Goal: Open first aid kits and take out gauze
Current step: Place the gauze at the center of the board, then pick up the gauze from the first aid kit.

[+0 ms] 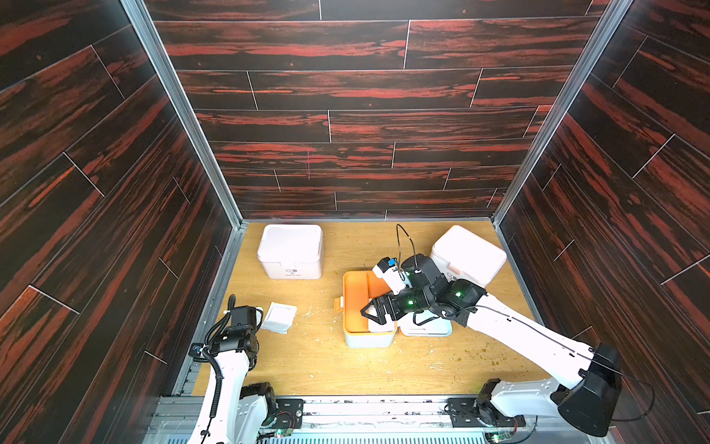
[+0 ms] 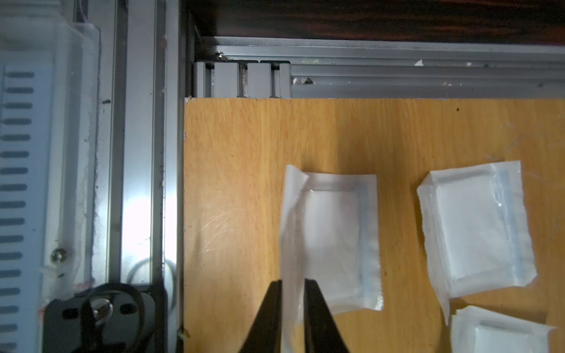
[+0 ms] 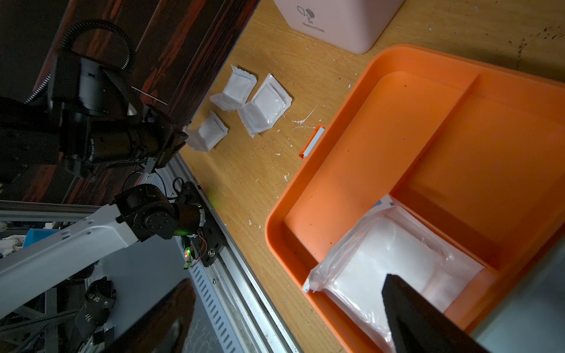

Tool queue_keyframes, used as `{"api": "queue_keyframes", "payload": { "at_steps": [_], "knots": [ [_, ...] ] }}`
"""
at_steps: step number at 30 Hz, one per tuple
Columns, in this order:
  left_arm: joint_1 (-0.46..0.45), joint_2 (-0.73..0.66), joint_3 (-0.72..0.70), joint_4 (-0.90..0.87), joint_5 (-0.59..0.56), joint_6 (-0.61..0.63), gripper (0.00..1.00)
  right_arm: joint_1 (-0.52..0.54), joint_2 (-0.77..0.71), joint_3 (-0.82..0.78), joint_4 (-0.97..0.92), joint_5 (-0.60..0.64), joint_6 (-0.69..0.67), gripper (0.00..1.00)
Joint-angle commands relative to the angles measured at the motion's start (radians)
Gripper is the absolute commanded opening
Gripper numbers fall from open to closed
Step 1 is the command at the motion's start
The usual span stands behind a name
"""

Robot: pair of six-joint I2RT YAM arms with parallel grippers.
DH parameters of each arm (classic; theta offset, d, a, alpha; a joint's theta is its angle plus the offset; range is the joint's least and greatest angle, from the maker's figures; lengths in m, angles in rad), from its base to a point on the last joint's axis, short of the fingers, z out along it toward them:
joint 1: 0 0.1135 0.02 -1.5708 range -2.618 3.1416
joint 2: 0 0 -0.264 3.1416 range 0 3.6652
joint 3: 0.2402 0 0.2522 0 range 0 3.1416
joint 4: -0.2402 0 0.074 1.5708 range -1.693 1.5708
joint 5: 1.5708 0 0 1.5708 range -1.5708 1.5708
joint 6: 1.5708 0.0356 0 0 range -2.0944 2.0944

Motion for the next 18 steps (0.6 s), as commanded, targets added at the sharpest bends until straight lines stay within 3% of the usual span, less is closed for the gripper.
{"api": "queue_keyframes", "payload": {
  "at_steps": [1, 3, 8, 11, 14, 18],
  "knots": [
    [0.006, -0.028, 0.028, -0.057, -0.042, 0.002, 0.33, 0.006, 0.024, 0.012, 0.001, 0.004, -0.007, 0.99],
    [0.007, -0.058, 0.046, -0.083, -0.047, 0.012, 0.43, 0.006, 0.021, 0.009, 0.0, 0.007, -0.008, 0.99],
    [0.007, -0.165, 0.105, -0.089, 0.004, 0.107, 0.77, 0.005, -0.002, -0.008, 0.013, 0.039, -0.008, 0.99],
    [0.006, -0.22, 0.128, -0.037, 0.107, 0.18, 0.91, 0.005, -0.027, -0.021, 0.029, 0.075, -0.005, 0.99],
    [0.006, -0.23, 0.151, 0.008, 0.247, 0.229, 1.0, 0.005, -0.056, -0.037, 0.048, 0.126, 0.006, 0.99],
    [-0.002, -0.203, 0.172, 0.084, 0.451, 0.262, 1.0, 0.003, -0.099, -0.058, 0.064, 0.211, 0.018, 0.99]
  ]
}}
